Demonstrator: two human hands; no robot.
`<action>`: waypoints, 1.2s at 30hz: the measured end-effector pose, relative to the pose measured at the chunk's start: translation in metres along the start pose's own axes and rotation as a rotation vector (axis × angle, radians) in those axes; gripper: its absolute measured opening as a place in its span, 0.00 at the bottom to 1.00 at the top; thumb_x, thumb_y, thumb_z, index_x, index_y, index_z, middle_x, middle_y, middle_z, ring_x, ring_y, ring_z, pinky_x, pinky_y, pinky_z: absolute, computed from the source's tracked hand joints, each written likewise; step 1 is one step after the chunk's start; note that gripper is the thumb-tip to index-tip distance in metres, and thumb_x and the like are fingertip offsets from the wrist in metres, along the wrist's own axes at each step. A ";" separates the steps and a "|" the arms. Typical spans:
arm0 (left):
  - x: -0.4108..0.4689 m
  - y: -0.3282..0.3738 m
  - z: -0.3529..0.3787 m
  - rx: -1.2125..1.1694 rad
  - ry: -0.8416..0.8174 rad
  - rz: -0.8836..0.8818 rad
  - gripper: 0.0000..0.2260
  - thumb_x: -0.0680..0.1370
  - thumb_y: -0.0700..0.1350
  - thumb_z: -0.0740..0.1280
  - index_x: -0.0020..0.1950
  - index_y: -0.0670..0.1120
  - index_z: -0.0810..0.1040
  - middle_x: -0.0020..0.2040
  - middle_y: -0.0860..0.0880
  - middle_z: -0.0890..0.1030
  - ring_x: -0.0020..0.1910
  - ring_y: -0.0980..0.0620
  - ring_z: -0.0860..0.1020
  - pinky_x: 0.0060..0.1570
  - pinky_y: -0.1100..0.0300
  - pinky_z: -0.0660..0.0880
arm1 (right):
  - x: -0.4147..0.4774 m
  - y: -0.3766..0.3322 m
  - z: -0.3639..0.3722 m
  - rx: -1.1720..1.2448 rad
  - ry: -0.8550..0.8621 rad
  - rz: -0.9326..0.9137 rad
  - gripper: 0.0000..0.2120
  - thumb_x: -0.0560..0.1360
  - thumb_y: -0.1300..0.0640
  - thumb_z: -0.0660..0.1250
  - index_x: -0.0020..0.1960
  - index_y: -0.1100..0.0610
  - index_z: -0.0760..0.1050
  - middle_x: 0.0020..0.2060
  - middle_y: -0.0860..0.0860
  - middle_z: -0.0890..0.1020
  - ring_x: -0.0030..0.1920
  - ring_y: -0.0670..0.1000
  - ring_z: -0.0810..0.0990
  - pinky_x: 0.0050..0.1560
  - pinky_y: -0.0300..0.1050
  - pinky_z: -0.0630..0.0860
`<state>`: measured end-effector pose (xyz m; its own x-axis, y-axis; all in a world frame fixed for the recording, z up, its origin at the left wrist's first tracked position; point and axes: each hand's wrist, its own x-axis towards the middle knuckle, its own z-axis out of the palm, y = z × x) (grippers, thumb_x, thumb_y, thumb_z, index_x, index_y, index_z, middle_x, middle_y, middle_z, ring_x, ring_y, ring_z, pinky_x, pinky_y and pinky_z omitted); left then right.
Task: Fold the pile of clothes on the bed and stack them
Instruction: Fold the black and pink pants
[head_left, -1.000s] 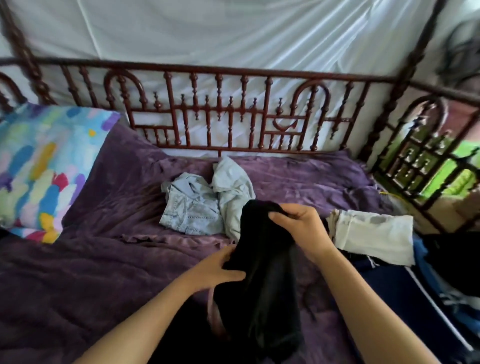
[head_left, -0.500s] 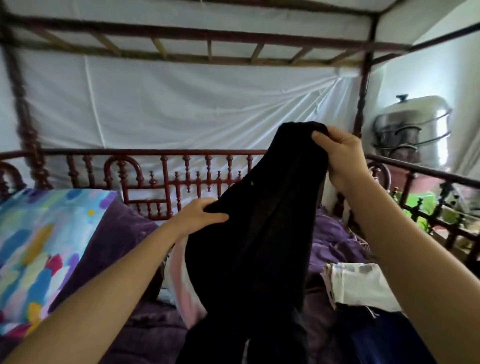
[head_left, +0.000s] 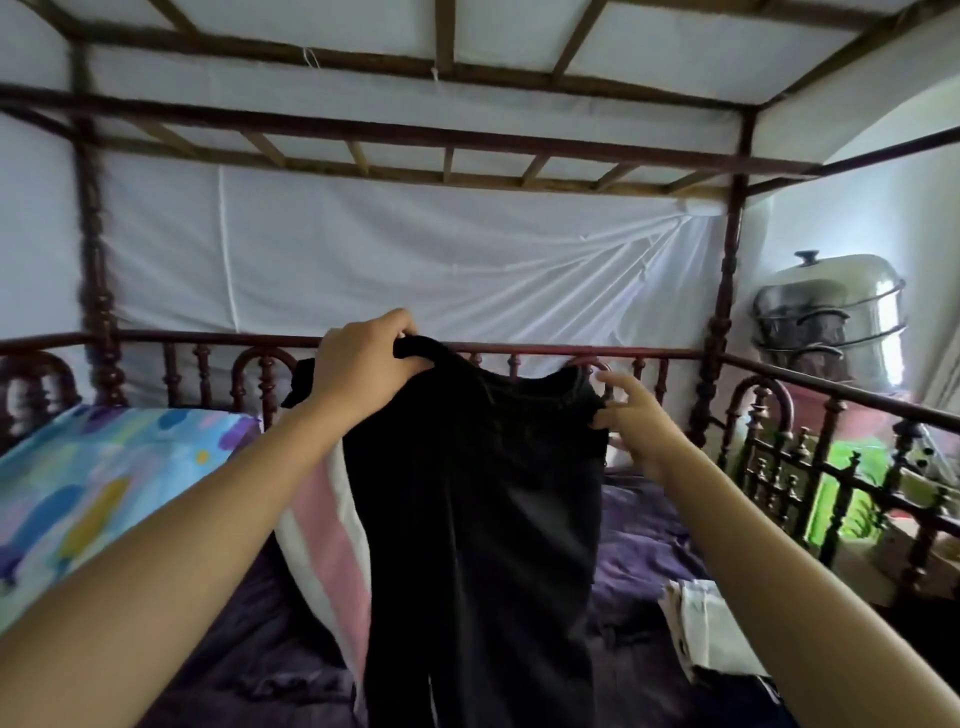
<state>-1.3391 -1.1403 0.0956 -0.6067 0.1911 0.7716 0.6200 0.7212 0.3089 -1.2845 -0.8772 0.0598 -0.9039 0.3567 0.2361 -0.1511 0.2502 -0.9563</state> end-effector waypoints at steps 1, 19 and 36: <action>-0.003 -0.002 0.001 0.012 -0.017 -0.001 0.11 0.74 0.50 0.69 0.50 0.44 0.76 0.43 0.46 0.81 0.44 0.43 0.78 0.40 0.58 0.65 | -0.001 0.009 0.010 0.007 -0.077 0.039 0.28 0.72 0.76 0.60 0.66 0.53 0.67 0.47 0.56 0.77 0.44 0.53 0.77 0.38 0.39 0.74; -0.097 -0.104 -0.021 0.426 -0.722 -0.289 0.05 0.73 0.49 0.67 0.42 0.51 0.73 0.37 0.54 0.73 0.44 0.53 0.74 0.47 0.57 0.65 | 0.013 -0.033 0.090 0.432 -0.082 -0.132 0.07 0.73 0.64 0.68 0.41 0.54 0.78 0.36 0.50 0.82 0.35 0.47 0.81 0.38 0.41 0.80; -0.319 -0.132 0.006 -0.788 -0.129 -1.253 0.09 0.73 0.29 0.66 0.44 0.42 0.77 0.36 0.50 0.82 0.37 0.55 0.80 0.40 0.67 0.76 | -0.012 0.223 0.141 -0.468 -0.397 0.274 0.11 0.72 0.63 0.71 0.47 0.72 0.78 0.35 0.59 0.79 0.38 0.55 0.77 0.43 0.50 0.74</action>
<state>-1.2303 -1.2931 -0.1950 -0.9491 -0.1806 -0.2580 -0.2488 -0.0722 0.9659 -1.3634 -0.9524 -0.1805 -0.9770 0.1273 -0.1712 0.2133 0.5932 -0.7763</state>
